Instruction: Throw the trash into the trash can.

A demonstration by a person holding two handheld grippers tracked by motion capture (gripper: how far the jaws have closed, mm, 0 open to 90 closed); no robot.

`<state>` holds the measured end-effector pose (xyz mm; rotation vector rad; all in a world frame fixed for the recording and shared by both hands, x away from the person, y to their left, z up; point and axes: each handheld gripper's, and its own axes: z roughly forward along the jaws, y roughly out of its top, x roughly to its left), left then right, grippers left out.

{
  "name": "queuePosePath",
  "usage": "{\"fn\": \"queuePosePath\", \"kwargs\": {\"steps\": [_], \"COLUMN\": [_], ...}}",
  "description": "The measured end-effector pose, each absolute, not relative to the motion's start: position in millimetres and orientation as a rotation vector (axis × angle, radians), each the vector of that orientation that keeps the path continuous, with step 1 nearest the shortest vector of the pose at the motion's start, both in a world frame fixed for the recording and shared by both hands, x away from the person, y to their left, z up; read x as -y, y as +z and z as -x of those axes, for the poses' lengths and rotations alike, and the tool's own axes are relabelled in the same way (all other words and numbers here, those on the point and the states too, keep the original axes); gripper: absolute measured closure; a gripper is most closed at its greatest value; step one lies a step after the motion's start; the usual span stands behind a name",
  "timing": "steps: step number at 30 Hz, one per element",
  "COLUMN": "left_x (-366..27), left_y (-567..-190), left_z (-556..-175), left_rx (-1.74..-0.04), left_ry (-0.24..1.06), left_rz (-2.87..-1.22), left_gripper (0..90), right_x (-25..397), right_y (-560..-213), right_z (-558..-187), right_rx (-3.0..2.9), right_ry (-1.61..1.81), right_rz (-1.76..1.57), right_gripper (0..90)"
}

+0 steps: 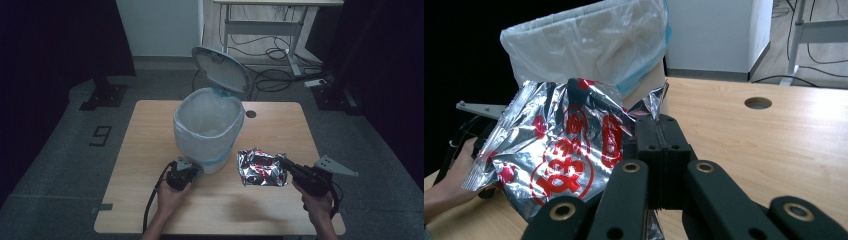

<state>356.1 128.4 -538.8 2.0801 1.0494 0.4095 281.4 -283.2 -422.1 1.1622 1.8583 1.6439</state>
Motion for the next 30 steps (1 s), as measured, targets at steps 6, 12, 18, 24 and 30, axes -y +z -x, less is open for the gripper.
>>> {"fn": "queuePosePath", "kwargs": {"steps": [6,12,18,24,30], "left_x": [-128,-128,-128,-128,-128], "left_y": [-539,-539,-539,-539,-539], "left_z": [-356,-356,-356,-356,-355], "left_rx": [-1.049,-1.049,-1.048,-1.048,-1.048], "left_ry": [0.411,0.413,0.412,0.411,0.415], "left_rz": [-2.080,-2.080,-2.080,-2.082,-2.083], "left_gripper": [90.0,90.0,90.0,90.0,90.0], "right_x": [284,284,283,282,282], "right_y": [-412,-402,-393,-385,-375], "right_z": [-282,-285,-288,-292,-294], "right_rx": [-1.848,-1.829,-1.821,-1.820,-1.808], "right_ry": [1.643,1.655,1.656,1.657,1.658], "right_rz": [-1.149,-1.136,-1.123,-1.120,-1.108], "right_gripper": [89.6,89.5,89.6,89.6,89.6]}}
